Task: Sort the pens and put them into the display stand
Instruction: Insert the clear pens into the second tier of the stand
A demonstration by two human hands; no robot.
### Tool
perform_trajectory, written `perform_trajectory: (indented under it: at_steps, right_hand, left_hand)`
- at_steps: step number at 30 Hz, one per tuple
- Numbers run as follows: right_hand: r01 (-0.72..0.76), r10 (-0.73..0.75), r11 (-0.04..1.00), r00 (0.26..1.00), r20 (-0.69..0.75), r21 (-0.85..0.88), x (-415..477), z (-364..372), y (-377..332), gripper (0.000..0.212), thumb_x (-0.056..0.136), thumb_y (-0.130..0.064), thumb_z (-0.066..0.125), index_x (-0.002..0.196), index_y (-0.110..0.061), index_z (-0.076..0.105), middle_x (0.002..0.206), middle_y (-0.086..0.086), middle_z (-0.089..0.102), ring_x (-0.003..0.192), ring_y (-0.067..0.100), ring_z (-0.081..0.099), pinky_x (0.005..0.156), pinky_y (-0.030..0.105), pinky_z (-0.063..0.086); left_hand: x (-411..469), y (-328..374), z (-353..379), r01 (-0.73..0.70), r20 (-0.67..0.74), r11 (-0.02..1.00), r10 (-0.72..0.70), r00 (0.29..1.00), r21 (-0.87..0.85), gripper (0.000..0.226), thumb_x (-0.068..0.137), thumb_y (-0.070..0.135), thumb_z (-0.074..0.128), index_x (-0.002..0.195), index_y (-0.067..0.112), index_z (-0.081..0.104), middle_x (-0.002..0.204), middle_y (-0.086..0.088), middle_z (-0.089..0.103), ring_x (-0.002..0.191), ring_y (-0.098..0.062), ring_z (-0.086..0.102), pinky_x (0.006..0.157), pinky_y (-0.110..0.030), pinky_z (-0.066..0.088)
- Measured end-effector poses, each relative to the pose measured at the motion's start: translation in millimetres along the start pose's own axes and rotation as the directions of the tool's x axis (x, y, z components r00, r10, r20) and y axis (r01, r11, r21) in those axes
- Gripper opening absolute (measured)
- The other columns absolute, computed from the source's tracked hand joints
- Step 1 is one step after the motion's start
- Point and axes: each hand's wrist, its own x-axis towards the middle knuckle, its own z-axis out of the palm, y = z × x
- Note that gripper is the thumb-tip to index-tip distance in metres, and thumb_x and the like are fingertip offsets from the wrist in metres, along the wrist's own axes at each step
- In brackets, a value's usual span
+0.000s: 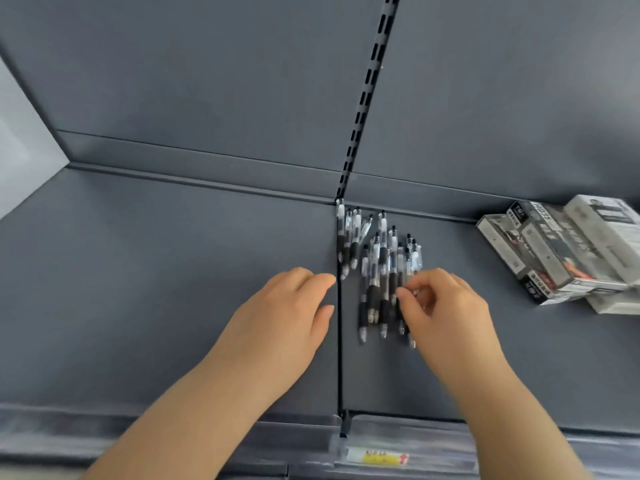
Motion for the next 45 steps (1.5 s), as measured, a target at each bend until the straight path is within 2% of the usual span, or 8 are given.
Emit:
perform_trajectory:
  at_steps: [8,14,17,21,30,34,39,45]
  right_hand:
    - [-0.118,0.149,0.985,0.947,0.285,-0.123,35,-16,32,0.033,0.089,-0.051,0.05,0.08,-0.019,0.049,0.077,-0.003,0.057,0.072,0.013,0.055,0.056,0.027,0.041]
    - [-0.067,0.145,0.98,0.888,0.436,-0.19,46,-22,31,0.038,0.092,-0.046,0.047,0.073,-0.013,0.046,0.072,0.003,0.058,0.065,0.022,0.052,0.059,0.028,0.041]
    - [-0.071,0.135,0.987,0.851,0.507,-0.144,54,-27,37,0.036,0.091,-0.039,0.048,0.066,-0.014,0.041,0.066,0.004,0.049,0.062,0.022,0.044,0.058,0.028,0.037]
    - [-0.059,0.098,0.994,0.833,0.545,-0.088,56,-31,42,0.039,0.092,-0.035,0.048,0.062,-0.015,0.034,0.062,0.005,0.04,0.06,0.022,0.036,0.056,0.029,0.031]
    - [-0.086,0.041,0.993,0.878,0.476,0.075,57,-35,38,0.029,0.092,-0.03,0.05,0.069,-0.015,0.041,0.063,0.005,0.042,0.058,0.019,0.034,0.052,0.027,0.03]
    - [-0.03,-0.02,0.993,0.913,0.407,0.115,58,-34,25,0.03,0.093,-0.03,0.051,0.075,-0.007,0.048,0.063,0.003,0.049,0.055,0.018,0.039,0.047,0.022,0.033]
    - [-0.008,-0.067,0.973,0.947,0.313,0.233,52,-29,-5,0.006,0.092,-0.027,0.053,0.086,-0.027,0.054,0.068,-0.01,0.058,0.049,0.001,0.048,0.042,0.008,0.034]
    - [0.047,-0.114,0.96,0.967,0.23,0.278,32,-6,-65,0.008,0.088,-0.024,0.058,0.084,-0.03,0.054,0.074,-0.012,0.059,0.055,-0.002,0.05,0.051,0.005,0.038]
  left_hand:
    - [57,33,30,0.229,-0.048,0.972,-0.226,0.973,0.051,0.023,0.098,0.028,0.04,0.112,0.016,0.054,0.101,0.005,0.051,0.09,-0.014,0.052,0.078,-0.026,0.043]
    - [91,39,42,0.379,0.102,0.868,-0.429,0.897,0.322,0.028,0.097,0.038,0.043,0.1,0.01,0.043,0.103,-0.006,0.05,0.079,-0.02,0.047,0.067,-0.029,0.041]
    - [94,38,45,0.392,0.15,0.838,-0.474,0.868,0.38,0.038,0.096,0.045,0.043,0.105,0.008,0.046,0.102,-0.007,0.05,0.083,-0.022,0.049,0.069,-0.032,0.043]
    - [95,39,44,0.381,0.192,0.85,-0.469,0.862,0.364,0.041,0.095,0.05,0.04,0.09,0.01,0.044,0.081,-0.002,0.049,0.071,-0.02,0.049,0.059,-0.029,0.037]
    - [73,37,22,0.51,0.015,0.85,-0.513,0.859,-0.137,0.027,0.095,0.039,0.047,0.085,0.017,0.059,0.08,0.003,0.063,0.071,-0.009,0.055,0.06,-0.02,0.041]
    - [60,29,17,0.534,0.144,0.586,-0.581,0.801,-0.61,0.021,0.095,0.028,0.053,0.091,0.013,0.066,0.074,0.002,0.062,0.059,-0.011,0.054,0.064,-0.025,0.049]
    - [42,23,4,0.501,0.358,0.164,-0.518,0.777,-0.85,0.02,0.093,0.022,0.055,0.091,0.004,0.063,0.074,-0.004,0.069,0.062,-0.011,0.063,0.062,-0.026,0.049]
    - [23,-3,-29,0.454,0.34,0.211,-0.419,0.842,-0.866,0.02,0.09,0.012,0.06,0.105,0.001,0.053,0.089,-0.01,0.074,0.077,-0.019,0.071,0.069,-0.027,0.058]
